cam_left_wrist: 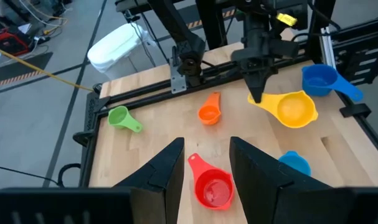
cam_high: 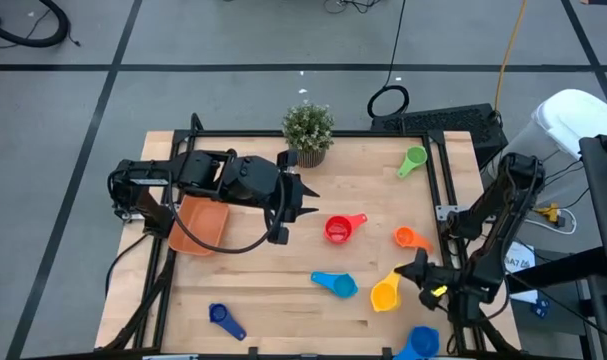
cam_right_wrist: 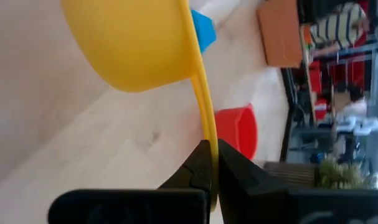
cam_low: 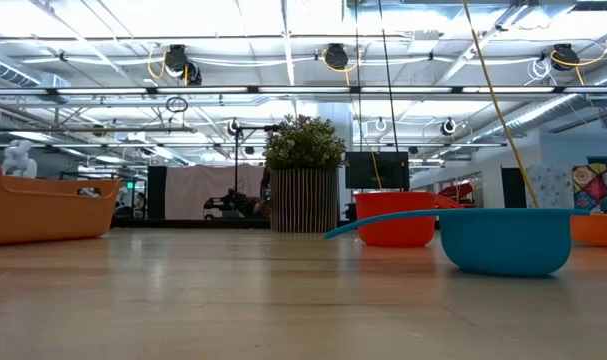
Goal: Nest measuring cups in basket
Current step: Stack the yellow measuring cup on top of the blue measuring cup
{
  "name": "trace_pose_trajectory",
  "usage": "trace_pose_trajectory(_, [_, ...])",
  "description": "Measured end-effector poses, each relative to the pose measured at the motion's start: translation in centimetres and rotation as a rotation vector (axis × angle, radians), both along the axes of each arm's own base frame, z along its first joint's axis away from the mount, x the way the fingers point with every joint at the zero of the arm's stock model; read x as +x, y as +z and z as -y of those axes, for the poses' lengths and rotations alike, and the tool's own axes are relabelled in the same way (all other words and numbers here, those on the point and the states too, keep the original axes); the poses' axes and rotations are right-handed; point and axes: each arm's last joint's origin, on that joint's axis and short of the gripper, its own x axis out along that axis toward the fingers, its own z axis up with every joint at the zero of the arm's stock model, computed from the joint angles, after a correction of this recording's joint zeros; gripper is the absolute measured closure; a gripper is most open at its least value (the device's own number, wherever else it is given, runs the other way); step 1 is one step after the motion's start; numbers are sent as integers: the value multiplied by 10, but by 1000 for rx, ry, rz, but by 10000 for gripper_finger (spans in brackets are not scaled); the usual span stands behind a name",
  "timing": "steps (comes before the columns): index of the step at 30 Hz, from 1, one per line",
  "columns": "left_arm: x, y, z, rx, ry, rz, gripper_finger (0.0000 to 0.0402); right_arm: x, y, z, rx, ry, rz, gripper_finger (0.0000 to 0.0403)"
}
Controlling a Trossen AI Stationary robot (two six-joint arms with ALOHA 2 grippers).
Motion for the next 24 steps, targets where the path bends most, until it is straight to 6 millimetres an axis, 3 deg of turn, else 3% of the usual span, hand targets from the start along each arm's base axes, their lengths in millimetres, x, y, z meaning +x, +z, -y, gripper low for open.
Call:
trace_pose_trajectory(6, [0, 0, 0, -14, 8, -3, 270, 14, 6, 11, 64, -109, 30, 403])
trace_pose_trajectory(16, [-3, -5, 7, -47, 35, -53, 270, 32, 7, 24, 23, -216, 66, 403])
trace_pose_trajectory(24, [12, -31, 23, -6, 19, -172, 270, 24, 31, 15, 56, -74, 178, 403])
